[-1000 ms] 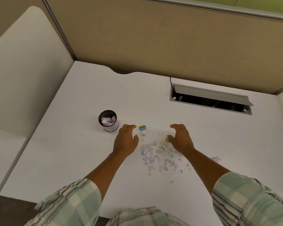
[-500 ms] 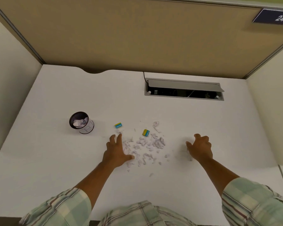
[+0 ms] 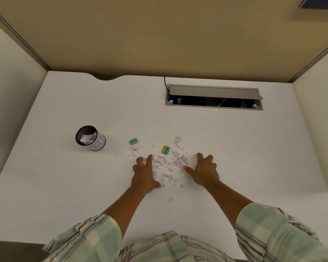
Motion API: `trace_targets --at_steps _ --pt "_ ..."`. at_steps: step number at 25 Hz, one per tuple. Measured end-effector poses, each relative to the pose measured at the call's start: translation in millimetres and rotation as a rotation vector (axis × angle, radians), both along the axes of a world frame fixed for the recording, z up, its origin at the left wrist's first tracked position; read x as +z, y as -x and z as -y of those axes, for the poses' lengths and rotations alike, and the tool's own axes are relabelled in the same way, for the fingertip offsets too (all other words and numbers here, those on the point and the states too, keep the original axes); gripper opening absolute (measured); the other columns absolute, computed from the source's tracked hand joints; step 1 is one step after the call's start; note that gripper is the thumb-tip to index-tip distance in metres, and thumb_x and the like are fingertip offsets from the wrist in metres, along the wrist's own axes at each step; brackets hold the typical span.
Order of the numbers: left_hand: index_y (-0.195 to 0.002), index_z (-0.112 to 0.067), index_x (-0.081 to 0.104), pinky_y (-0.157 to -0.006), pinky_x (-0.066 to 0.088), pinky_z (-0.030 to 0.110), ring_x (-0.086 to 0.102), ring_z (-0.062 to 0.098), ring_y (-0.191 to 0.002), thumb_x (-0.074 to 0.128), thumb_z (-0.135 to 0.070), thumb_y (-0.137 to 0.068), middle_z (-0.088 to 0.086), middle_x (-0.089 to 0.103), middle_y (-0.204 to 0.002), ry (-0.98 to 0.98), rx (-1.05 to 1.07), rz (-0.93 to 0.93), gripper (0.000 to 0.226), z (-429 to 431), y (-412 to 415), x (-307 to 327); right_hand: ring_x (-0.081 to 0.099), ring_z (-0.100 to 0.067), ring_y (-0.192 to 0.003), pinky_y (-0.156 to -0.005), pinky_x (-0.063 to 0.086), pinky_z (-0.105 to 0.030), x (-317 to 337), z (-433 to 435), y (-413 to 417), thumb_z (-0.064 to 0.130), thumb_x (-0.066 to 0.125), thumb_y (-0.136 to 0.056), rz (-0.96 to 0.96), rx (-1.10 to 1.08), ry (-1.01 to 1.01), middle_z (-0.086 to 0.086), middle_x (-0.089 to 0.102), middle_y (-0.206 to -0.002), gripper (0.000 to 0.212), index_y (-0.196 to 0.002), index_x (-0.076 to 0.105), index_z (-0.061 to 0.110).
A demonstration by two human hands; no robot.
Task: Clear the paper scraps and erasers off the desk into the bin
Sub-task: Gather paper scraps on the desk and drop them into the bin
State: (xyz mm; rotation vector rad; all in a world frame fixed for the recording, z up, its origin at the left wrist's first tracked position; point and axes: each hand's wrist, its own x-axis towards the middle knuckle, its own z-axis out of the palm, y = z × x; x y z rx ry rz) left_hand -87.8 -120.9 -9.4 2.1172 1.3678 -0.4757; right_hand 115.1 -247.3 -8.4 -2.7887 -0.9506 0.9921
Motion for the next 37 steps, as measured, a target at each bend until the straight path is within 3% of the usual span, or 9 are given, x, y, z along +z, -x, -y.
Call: trace_targets --at_steps 10,13,17,20,23,27,30,32,37 --pt "-0.157 -0.027 0.021 -0.101 0.054 0.038 0.039 0.028 -0.135 0.087 -0.039 -0.073 0.008 0.026 -0.149 -0.028 -0.178 -0.006 0.108 0 -9 -1 0.037 -0.035 -0.129 -0.092 0.054 -0.048 -3 -51 51 0.065 0.076 -0.072 -0.028 0.405 0.044 -0.01 0.025 -0.148 0.109 -0.156 0.014 0.033" --pt "-0.151 -0.023 0.034 -0.099 0.055 0.038 0.046 0.026 -0.126 0.084 -0.032 -0.079 0.009 0.038 -0.138 -0.014 -0.202 0.041 0.088 -2 -8 -2 0.038 -0.034 -0.128 -0.091 0.055 -0.045 -7 -52 60 0.046 0.077 -0.082 0.027 0.503 0.025 -0.013 0.027 -0.149 0.093 -0.154 0.02 0.034" --pt "-0.132 -0.015 0.057 -0.092 0.053 0.03 0.06 0.025 -0.11 0.06 -0.022 -0.098 0.011 0.054 -0.122 0.015 -0.195 0.151 0.035 -3 -4 -5 0.047 -0.032 -0.118 -0.083 0.056 -0.041 -11 -49 68 0.019 0.07 -0.091 0.036 0.55 -0.046 -0.013 0.039 -0.138 0.059 -0.143 0.043 0.027" --pt "-0.126 -0.009 0.065 -0.094 0.049 0.028 0.063 0.026 -0.111 0.056 -0.023 -0.1 0.012 0.061 -0.12 0.018 -0.153 0.176 0.031 -4 -5 -6 0.056 -0.029 -0.105 -0.077 0.055 -0.035 -13 -46 73 0.017 0.068 -0.093 0.061 0.604 -0.09 -0.012 0.05 -0.124 0.037 -0.128 0.057 0.019" --pt "-0.128 -0.007 0.067 -0.1 0.048 0.027 0.064 0.027 -0.115 0.064 -0.022 -0.096 0.012 0.064 -0.126 0.081 -0.054 0.174 0.036 -6 -8 -2 0.061 -0.027 -0.094 -0.071 0.05 -0.031 -14 -43 75 0.016 0.059 -0.097 0.038 0.569 -0.114 -0.011 0.052 -0.11 0.018 -0.114 0.064 0.015" --pt "-0.124 -0.005 0.07 -0.103 0.048 0.029 0.065 0.029 -0.115 0.07 -0.021 -0.092 0.015 0.067 -0.128 0.116 0.011 0.159 0.035 -12 -5 -3 0.062 -0.03 -0.097 -0.074 0.039 -0.025 -6 -49 73 0.013 0.049 -0.1 -0.102 0.36 -0.179 -0.015 0.059 -0.109 0.027 -0.113 0.072 0.012" --pt "-0.131 -0.007 0.065 -0.111 0.042 0.027 0.062 0.025 -0.123 0.064 -0.018 -0.097 0.013 0.065 -0.135 0.068 0.026 0.214 0.036 -13 3 0 0.06 -0.027 -0.09 -0.071 0.036 -0.025 2 -52 73 0.01 0.051 -0.096 -0.171 0.293 -0.208 -0.017 0.063 -0.099 0.021 -0.087 0.07 0.011" --pt "-0.129 -0.007 0.068 -0.108 0.044 0.024 0.063 0.023 -0.119 0.063 -0.015 -0.098 0.012 0.067 -0.131 0.021 0.044 0.262 0.033 -13 7 4 0.06 -0.027 -0.087 -0.069 0.039 -0.029 4 -53 73 0.011 0.053 -0.095 -0.198 0.276 -0.23 -0.017 0.065 -0.092 0.022 -0.078 0.066 0.011" --pt "-0.103 -0.003 0.079 -0.087 0.051 0.03 0.07 0.028 -0.097 0.066 -0.007 -0.092 0.016 0.076 -0.103 -0.06 0.112 0.43 0.017 -32 35 40 0.065 -0.023 -0.087 -0.08 0.051 -0.038 29 -79 87 0.013 0.065 -0.09 -0.218 0.278 -0.404 -0.01 0.074 -0.088 0.014 -0.091 0.078 0.007"
